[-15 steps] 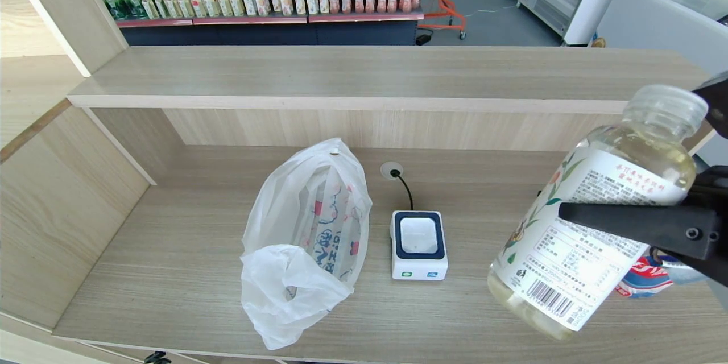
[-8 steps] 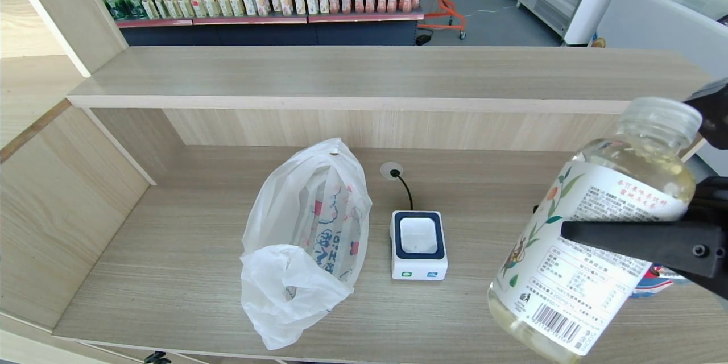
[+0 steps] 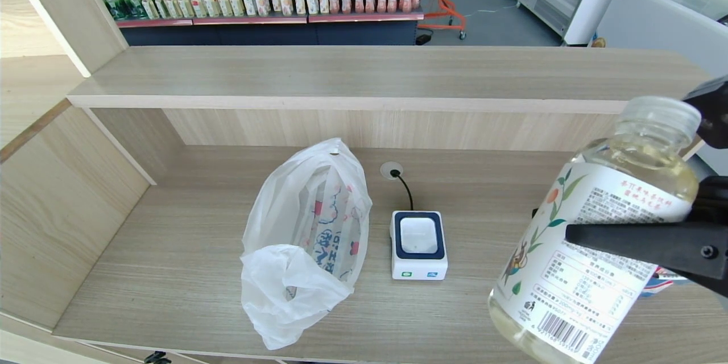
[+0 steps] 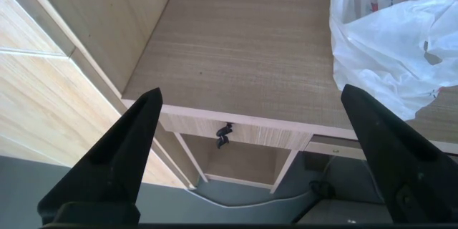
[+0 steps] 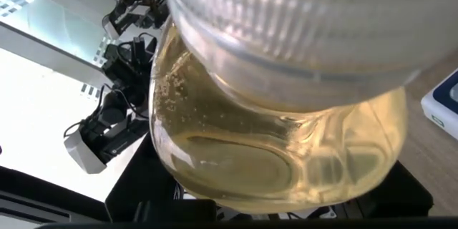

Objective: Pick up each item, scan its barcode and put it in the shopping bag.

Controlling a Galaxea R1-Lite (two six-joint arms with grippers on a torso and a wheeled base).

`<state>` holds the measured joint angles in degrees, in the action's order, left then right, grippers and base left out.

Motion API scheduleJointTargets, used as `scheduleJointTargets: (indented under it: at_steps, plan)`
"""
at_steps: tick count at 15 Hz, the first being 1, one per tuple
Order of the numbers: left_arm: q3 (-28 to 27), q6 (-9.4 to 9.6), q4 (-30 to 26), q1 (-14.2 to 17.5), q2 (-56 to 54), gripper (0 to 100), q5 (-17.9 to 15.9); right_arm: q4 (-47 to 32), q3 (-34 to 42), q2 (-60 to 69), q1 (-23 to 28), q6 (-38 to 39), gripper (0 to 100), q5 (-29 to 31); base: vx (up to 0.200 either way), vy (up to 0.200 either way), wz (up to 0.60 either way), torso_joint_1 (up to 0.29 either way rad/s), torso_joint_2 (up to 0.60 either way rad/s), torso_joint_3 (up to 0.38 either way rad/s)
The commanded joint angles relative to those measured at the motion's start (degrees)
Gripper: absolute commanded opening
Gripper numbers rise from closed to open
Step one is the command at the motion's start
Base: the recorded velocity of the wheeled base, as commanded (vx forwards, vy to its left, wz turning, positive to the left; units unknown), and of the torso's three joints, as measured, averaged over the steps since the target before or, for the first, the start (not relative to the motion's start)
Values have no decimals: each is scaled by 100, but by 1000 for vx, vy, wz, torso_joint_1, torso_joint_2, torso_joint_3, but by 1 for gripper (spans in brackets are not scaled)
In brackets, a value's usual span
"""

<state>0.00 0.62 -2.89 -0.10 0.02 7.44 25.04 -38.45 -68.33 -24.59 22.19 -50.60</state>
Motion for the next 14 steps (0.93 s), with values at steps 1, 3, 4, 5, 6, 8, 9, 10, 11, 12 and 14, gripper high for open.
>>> scheduleJointTargets:
  at_steps: [1, 3, 4, 5, 6, 8, 9, 10, 11, 12, 14]
  plan:
    - [0, -1, -1, 1, -2, 100, 3, 1, 4, 4, -20, -4, 0, -2, 0, 0, 0, 0, 0, 0]
    - [0, -1, -1, 1, -2, 100, 3, 1, 13, 21, -37, -4, 0, -2, 0, 0, 0, 0, 0, 0]
    - [0, -1, -1, 1, -2, 100, 3, 1, 13, 30, -55, -13, 0, 7, 0, 0, 0, 0, 0, 0]
    - [0, -1, -1, 1, -2, 100, 3, 1, 13, 30, -55, -21, 0, 7, 0, 0, 0, 0, 0, 0]
    - [0, -1, -1, 1, -2, 100, 3, 1, 13, 39, -55, -30, 0, 7, 0, 0, 0, 0, 0, 0]
    - [0, -1, -1, 1, 6, 100, 3, 1, 13, 48, -55, -39, 0, 15, 0, 0, 0, 0, 0, 0]
    - [0, -1, -1, 1, -2, 100, 3, 1, 13, 65, -55, -48, 0, 15, 0, 0, 0, 0, 0, 0]
    - [0, -1, -1, 1, -2, 100, 3, 10, 13, 74, -55, -83, 0, 24, 0, 0, 0, 0, 0, 0]
    - [0, -1, -1, 1, -2, 100, 3, 10, 22, 74, -46, -259, 0, 42, 0, 0, 0, 0, 0, 0]
    - [0, -1, -1, 1, -2, 100, 3, 1, 66, 74, -2, -610, 0, 68, 0, 0, 0, 0, 0, 0]
    - [0, -1, -1, 1, -2, 100, 3, -8, 312, -5, 402, -1762, 0, 77, 0, 0, 0, 0, 0, 0]
